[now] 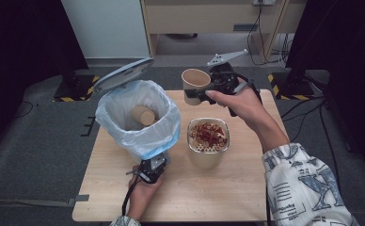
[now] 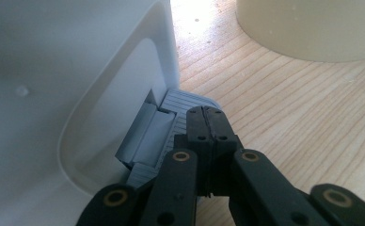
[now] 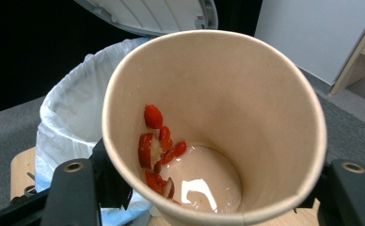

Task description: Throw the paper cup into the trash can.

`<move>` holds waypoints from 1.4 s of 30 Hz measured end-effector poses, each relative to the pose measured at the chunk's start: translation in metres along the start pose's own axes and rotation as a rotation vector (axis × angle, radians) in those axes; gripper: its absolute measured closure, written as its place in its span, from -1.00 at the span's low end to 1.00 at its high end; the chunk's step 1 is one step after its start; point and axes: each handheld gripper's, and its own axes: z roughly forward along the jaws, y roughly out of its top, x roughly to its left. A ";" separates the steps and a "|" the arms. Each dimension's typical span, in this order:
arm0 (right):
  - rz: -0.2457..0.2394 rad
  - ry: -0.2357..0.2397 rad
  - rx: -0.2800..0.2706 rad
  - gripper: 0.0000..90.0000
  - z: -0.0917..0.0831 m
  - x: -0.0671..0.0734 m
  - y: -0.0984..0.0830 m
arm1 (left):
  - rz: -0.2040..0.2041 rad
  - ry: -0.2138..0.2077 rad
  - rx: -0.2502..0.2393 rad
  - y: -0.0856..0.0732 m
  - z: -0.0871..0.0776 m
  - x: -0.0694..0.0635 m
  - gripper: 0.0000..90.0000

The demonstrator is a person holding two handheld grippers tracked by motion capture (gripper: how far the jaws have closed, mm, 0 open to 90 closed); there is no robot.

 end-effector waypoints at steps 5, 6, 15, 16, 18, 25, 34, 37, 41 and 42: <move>-0.005 0.008 -0.002 -0.25 0.006 0.005 0.004 | 0.001 -0.001 0.000 0.000 0.000 0.000 0.98; -0.003 0.009 -0.003 -0.25 0.007 0.006 0.004 | 0.002 -0.001 0.000 0.000 0.000 0.000 0.98; -0.015 0.036 -0.011 -0.25 0.020 0.018 0.013 | 0.001 0.000 0.000 0.000 0.000 0.000 0.98; -0.019 0.038 -0.010 -0.25 0.022 0.019 0.013 | 0.001 0.000 -0.002 0.000 0.000 0.000 0.98; -0.021 0.045 -0.012 -0.25 0.025 0.021 0.015 | 0.001 -0.001 0.000 0.000 0.000 0.000 0.98; -0.024 0.061 -0.015 -0.26 0.033 0.027 0.020 | -0.001 -0.002 0.000 0.000 0.000 0.000 0.98; -0.043 0.083 -0.012 -0.26 0.044 0.037 0.028 | 0.000 -0.002 0.000 0.000 0.000 0.000 0.98; -0.045 0.086 -0.008 -0.26 0.048 0.039 0.028 | -0.002 -0.003 -0.001 0.000 0.000 0.000 0.98; -0.046 0.093 -0.011 -0.26 0.052 0.041 0.029 | -0.002 -0.003 -0.001 0.000 0.000 0.000 0.98; -0.045 0.095 -0.009 -0.26 0.053 0.042 0.029 | -0.002 -0.003 -0.001 0.000 0.000 0.000 0.98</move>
